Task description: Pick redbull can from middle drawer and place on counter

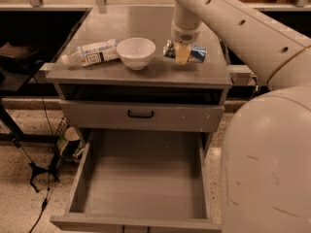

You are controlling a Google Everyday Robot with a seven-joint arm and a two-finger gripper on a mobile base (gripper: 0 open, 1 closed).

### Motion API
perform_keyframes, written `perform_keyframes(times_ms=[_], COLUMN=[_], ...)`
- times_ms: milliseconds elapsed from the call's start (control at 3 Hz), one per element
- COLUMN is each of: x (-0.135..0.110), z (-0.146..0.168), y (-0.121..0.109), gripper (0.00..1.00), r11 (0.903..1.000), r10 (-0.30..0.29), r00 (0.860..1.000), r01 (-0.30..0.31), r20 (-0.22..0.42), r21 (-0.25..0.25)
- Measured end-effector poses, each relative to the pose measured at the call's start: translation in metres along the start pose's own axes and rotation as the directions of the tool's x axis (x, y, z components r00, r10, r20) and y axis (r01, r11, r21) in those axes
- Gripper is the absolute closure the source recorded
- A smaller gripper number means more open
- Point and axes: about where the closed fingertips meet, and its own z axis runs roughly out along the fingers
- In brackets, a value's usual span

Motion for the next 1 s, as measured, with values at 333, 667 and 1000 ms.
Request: perform_keyframes(times_ms=[333, 667, 1000], x=[0.0048, 0.0057, 0.0072], z=[0.0102, 0.0158, 0.0095], y=[-0.0013, -0.0021, -0.0045], gripper=[1.0, 0.82, 0.59], r11=[0.9997, 0.9992, 0.999], r10=[0.021, 0.032, 0.042], r00=[0.999, 0.998, 0.996], r01=[-0.021, -0.033, -0.043], r20=[-0.026, -0.051, -0.077], r21=[-0.013, -0.022, -0.014])
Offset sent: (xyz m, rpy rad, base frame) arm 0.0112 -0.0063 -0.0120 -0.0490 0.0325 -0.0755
